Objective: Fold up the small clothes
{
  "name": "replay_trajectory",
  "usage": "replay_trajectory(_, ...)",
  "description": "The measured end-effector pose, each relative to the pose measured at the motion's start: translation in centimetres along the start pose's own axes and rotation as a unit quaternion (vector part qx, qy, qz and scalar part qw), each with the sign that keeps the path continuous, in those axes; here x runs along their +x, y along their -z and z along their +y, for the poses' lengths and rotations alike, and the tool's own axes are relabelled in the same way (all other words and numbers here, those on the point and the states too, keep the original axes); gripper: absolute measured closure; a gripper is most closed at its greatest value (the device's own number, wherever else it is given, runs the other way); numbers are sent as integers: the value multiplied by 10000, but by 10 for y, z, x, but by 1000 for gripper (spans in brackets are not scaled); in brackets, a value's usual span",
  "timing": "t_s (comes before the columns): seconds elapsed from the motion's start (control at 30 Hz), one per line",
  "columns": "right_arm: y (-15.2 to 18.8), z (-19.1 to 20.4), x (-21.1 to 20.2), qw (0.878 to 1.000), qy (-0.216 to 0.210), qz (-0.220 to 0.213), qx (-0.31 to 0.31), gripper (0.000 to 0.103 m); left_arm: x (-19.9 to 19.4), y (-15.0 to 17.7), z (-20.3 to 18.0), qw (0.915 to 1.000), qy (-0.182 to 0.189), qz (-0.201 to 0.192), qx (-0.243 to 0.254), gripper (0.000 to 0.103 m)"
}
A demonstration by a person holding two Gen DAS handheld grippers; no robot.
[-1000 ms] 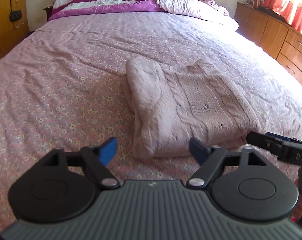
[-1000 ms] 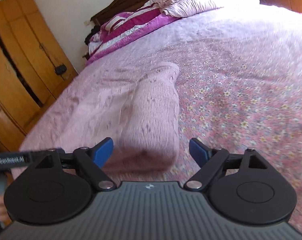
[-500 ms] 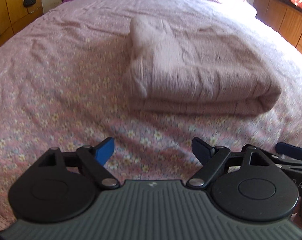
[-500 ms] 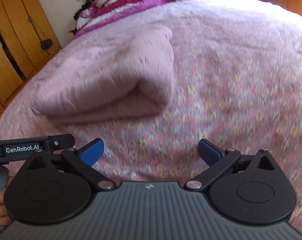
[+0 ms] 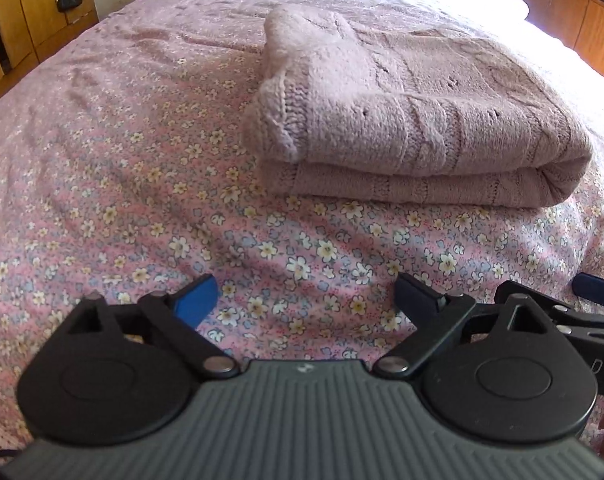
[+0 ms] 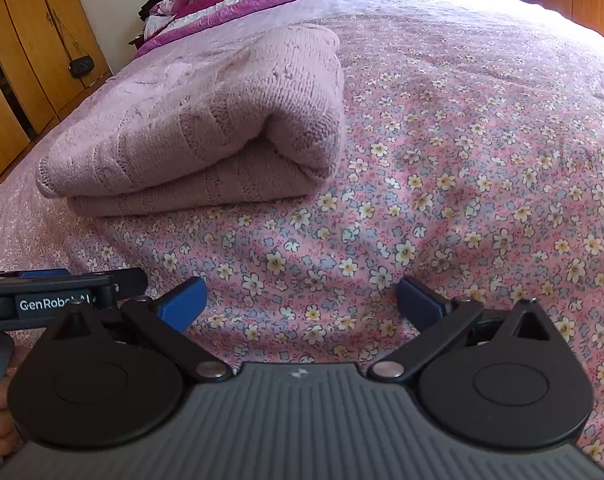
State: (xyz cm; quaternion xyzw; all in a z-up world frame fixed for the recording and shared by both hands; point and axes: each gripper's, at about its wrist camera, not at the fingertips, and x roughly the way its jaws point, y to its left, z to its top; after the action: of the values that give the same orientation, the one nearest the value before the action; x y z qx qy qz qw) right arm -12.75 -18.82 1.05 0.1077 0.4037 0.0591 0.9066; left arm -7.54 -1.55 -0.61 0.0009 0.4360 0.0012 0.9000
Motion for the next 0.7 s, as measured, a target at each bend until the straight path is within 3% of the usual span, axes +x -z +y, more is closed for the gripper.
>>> replay_trajectory(0.7, 0, 2, 2, 9999, 96, 3, -121, 0, 1, 0, 2, 9999, -5, -18, -110, 6)
